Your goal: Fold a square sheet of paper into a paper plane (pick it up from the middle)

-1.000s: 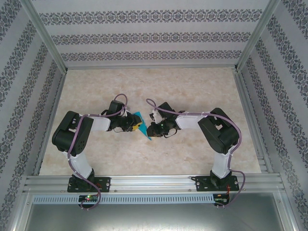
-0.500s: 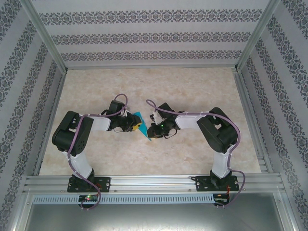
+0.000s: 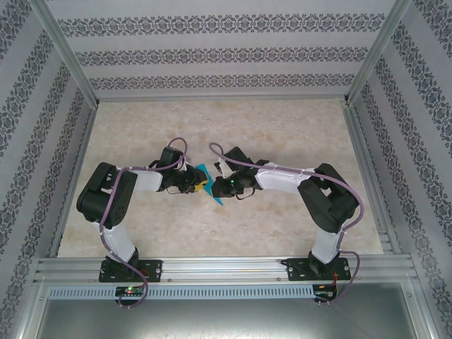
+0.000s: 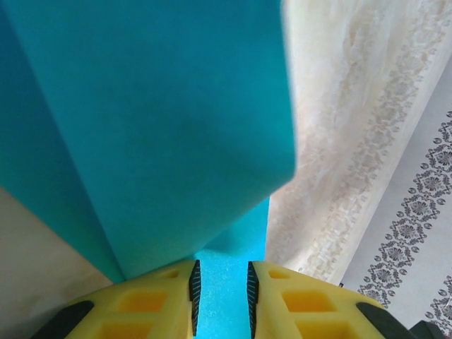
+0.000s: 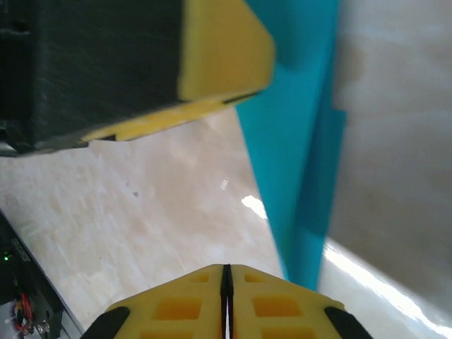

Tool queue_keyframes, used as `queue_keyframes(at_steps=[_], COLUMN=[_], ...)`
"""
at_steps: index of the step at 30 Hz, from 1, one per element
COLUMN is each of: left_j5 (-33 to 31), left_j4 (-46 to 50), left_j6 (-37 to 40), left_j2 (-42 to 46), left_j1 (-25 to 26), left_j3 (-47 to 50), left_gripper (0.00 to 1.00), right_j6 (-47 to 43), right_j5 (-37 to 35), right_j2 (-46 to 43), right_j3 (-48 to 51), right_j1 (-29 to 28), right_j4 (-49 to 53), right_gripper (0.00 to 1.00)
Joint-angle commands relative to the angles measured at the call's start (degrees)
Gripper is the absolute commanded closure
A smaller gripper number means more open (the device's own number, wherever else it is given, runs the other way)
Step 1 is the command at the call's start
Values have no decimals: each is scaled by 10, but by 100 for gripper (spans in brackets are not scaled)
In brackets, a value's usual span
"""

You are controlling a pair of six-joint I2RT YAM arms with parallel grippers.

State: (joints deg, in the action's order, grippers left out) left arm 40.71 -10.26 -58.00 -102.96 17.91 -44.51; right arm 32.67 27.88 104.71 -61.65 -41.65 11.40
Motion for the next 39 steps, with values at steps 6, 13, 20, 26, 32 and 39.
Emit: queue_keyframes(at_steps=[6,13,20,26,32,39], left_j5=[-68,-86,-104,-133,-144,-142], left_j4=[91,104,119,143,151,148], left_j6=[15,22,27,38,41,39], left_j2=[-52,-51,-58,-58,-61,-62], left_j1=[4,4,4,4,4,4], left_j3=[15,12,10,10,13,14], left_gripper=[73,74,76,81,85,86], right_j6=[11,9,9,7,-1,-8], right_j5=[-9,-6,22,53,75,80], right_j2=[67,76,75,57,22,-7], right_j3=[-46,-16,25,68,124,176], right_j1=[-6,4,14,15,17,17], right_j4=[-3,-7,-27,-53,-75,-73], right_gripper=[95,95,95,95,95,95])
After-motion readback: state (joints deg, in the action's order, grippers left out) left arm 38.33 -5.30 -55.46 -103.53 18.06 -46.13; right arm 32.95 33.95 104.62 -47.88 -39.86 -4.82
